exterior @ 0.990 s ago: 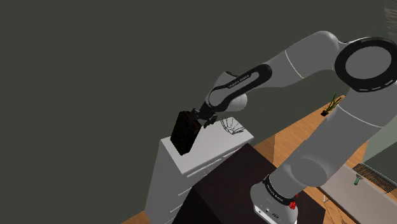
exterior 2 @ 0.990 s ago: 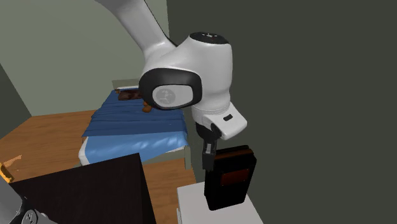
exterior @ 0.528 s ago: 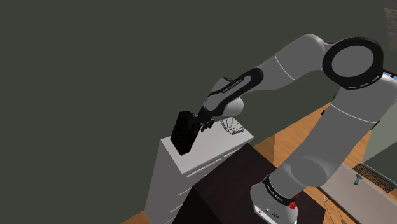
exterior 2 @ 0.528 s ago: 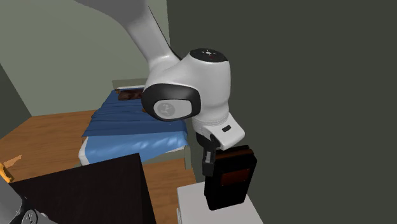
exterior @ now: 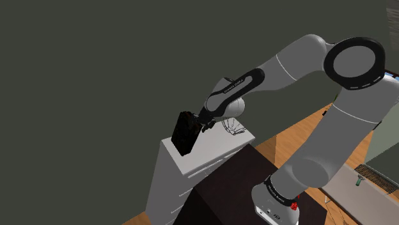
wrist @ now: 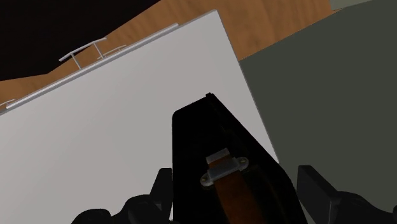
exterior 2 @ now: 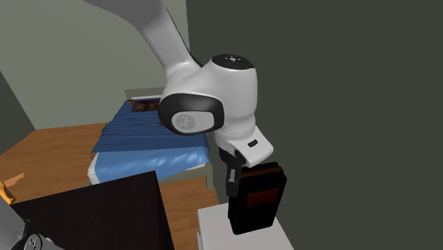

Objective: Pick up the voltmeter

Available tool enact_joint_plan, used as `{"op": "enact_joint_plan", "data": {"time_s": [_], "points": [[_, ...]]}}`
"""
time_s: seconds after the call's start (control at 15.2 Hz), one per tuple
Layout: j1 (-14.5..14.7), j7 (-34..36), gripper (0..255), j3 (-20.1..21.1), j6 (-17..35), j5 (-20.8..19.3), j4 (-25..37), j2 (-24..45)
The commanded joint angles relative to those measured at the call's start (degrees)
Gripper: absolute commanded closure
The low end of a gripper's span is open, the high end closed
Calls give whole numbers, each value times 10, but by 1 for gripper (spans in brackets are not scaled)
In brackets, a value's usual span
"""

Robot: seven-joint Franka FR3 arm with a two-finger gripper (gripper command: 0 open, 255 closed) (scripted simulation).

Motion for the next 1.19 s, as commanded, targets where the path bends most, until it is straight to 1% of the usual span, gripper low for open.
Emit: {"op": "enact_joint_plan", "data": {"time_s": [0.0, 0.4, 0.99, 1.12], "points": [[0, -2, 255, 0, 0, 1, 0, 1], [3, 26, 255, -9, -49, -27, -3, -51], [-1, 57, 255, -14, -125, -59, 3, -122], [-1, 58, 255, -14, -126, -59, 3, -123]]}}
